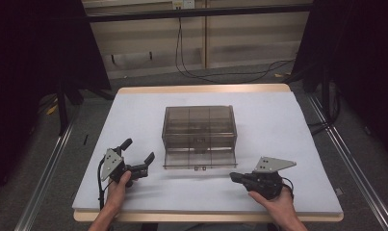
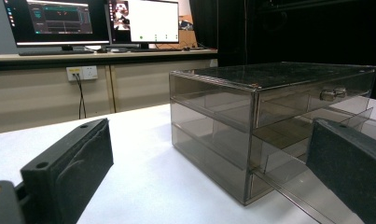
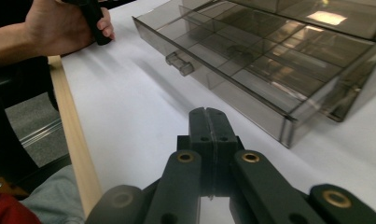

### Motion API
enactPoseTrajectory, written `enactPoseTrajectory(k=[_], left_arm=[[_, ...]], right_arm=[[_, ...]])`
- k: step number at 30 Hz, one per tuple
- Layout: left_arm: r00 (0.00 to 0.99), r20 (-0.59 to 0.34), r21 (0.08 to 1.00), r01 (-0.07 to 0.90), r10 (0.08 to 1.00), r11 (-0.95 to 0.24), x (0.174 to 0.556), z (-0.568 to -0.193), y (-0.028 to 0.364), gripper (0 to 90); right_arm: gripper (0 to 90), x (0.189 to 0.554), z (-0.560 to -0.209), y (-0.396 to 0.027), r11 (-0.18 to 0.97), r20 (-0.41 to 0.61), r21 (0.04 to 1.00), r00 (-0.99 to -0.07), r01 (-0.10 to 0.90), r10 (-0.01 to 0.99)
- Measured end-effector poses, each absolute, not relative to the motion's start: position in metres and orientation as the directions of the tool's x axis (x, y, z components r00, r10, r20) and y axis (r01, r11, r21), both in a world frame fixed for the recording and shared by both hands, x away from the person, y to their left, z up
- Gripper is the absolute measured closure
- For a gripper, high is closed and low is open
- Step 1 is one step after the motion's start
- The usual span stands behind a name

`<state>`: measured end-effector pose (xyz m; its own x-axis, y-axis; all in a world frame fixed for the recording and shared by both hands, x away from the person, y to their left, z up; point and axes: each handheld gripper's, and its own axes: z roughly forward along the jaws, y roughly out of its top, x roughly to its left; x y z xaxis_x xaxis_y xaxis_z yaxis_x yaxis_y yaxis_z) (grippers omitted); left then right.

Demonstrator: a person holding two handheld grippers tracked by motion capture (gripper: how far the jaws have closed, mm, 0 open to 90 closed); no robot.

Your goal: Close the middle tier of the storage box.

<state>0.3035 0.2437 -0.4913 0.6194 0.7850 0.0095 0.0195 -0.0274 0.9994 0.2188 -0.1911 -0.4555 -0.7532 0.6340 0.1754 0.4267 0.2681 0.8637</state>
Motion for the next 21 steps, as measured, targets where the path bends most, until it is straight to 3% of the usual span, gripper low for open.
enactPoseTrajectory(k=[21], left_arm=[[0.622,0.009,0.999,0.021,0.783,-0.028,0.304,-0.491,0.244,0.9]], right_arm=[[90.0,0.231,-0.455,-0.156,0.345,0.173,0.839,-0.808,0.420,0.564]])
